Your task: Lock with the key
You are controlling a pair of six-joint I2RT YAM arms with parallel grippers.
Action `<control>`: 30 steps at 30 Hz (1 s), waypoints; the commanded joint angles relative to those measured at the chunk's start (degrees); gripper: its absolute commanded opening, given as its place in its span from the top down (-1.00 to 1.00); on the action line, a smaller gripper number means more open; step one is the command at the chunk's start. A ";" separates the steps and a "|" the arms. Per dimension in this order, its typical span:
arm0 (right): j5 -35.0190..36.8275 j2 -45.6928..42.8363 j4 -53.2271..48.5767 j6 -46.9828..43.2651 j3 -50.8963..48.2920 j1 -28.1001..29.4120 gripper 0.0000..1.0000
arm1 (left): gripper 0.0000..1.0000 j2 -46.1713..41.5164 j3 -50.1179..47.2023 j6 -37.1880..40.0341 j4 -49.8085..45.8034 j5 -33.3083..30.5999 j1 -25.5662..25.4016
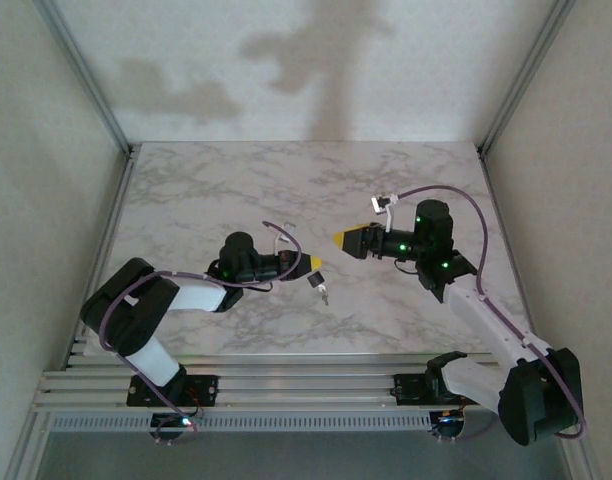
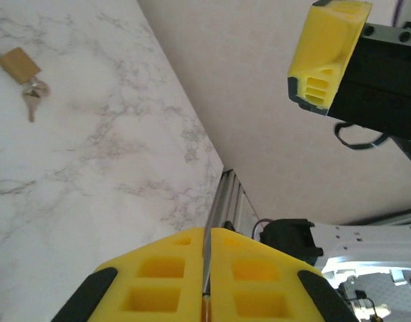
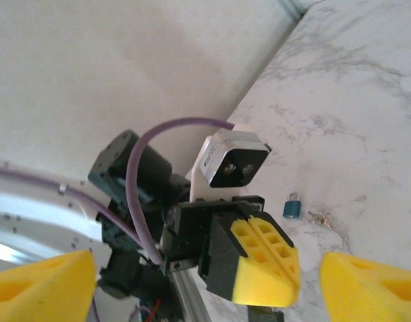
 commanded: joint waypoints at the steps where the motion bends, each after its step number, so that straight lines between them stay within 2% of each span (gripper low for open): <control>1: 5.85 -1.55 -1.63 0.55 1.62 0.08 -0.94 | 1.00 -0.15 1.50 0.38 -1.88 -2.83 0.82; 6: 8.46 -1.22 5.10 4.98 -1.61 0.02 -0.98 | 1.00 -1.36 3.57 2.15 -7.83 -7.18 1.28; 9: 9.85 -0.94 8.19 6.18 -3.74 0.14 -0.98 | 1.00 -2.20 3.67 2.29 -8.33 -9.58 1.40; 15: 9.37 -0.87 10.37 6.98 -5.49 0.38 -0.98 | 1.00 -3.39 3.87 1.70 -7.41 -11.81 1.48; 20: 9.37 -0.98 11.86 7.03 -7.15 0.66 -0.98 | 1.00 -6.53 2.62 1.24 -8.10 -19.63 1.56; 23: 9.34 -1.20 12.45 7.03 -7.71 0.76 -0.98 | 1.00 -8.50 4.20 3.40 -13.91 -23.95 1.52; 30: 9.14 -2.20 13.18 6.92 -8.52 1.11 -0.98 | 1.00 -10.59 2.88 3.87 -10.88 -25.94 1.50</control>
